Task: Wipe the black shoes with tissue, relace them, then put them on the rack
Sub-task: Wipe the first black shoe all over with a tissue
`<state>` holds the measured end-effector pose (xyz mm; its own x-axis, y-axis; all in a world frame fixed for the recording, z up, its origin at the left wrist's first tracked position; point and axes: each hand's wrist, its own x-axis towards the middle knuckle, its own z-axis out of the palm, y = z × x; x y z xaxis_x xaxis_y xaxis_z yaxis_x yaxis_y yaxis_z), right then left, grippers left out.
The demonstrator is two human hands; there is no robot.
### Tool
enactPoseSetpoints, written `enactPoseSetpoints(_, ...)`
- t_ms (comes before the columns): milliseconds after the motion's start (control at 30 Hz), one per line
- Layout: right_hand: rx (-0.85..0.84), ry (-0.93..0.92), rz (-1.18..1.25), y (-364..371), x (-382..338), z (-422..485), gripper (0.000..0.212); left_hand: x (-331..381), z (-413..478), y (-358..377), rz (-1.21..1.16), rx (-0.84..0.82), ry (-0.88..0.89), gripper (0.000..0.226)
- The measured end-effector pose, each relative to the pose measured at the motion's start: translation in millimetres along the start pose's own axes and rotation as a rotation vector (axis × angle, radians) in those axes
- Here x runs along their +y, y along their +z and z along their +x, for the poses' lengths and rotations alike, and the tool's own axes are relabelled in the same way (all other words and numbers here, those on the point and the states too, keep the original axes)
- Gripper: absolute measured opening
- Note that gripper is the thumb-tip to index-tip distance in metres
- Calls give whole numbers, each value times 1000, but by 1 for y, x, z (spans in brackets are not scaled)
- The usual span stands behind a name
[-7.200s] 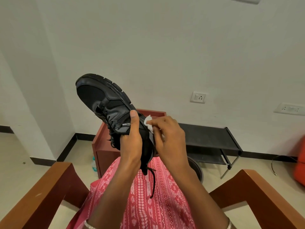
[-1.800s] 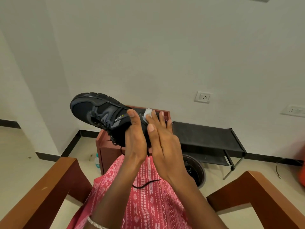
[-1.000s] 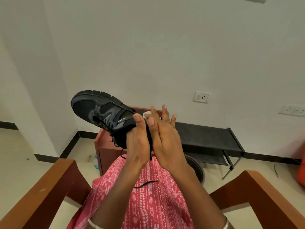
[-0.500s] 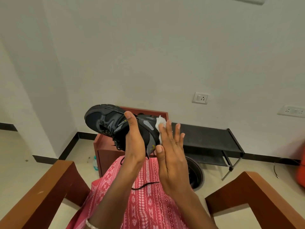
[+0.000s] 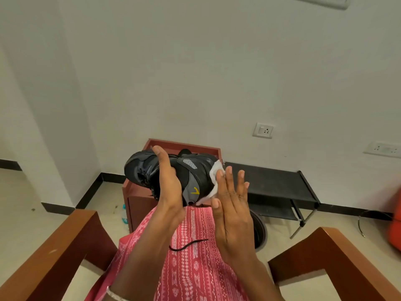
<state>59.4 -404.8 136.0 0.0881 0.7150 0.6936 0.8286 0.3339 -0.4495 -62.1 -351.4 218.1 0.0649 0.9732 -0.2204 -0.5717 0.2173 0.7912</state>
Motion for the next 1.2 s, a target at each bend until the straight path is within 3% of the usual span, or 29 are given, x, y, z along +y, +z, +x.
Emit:
enactPoseSetpoints(33,-1,0,2,0,-1,2,52,-1,1,0,-15,-18,-12,77)
enactPoseSetpoints(133,-10,7,2,-1,-8,16,52,-5,0,0,-2,-52,-15,107)
enactPoseSetpoints(200,-17,13,-3,-2,-12,30,51,-10,2,-1,29,-108,21,113)
enactPoseSetpoints(433,-42,-18,-33,1,-11,45,50,-4,3,-2,59,-91,83,82)
enactPoseSetpoints(633,11,-14,5,7,-12,0,52,1,3,-1,-97,-12,-5,91)
enactPoseSetpoints(767,47,49,13,21,-17,-20,67,4,0,0,-144,-5,-18,71)
enactPoseSetpoints(833,96,72,-3,27,-19,-21,76,4,1,-1,-160,0,-23,72)
enactPoseSetpoints(1033,370,-150,-108,9,-1,-8,30,2,0,1,-164,-17,-62,63)
enactPoseSetpoints(1200,449,116,129,-20,-11,18,26,0,4,2,-182,6,-53,58)
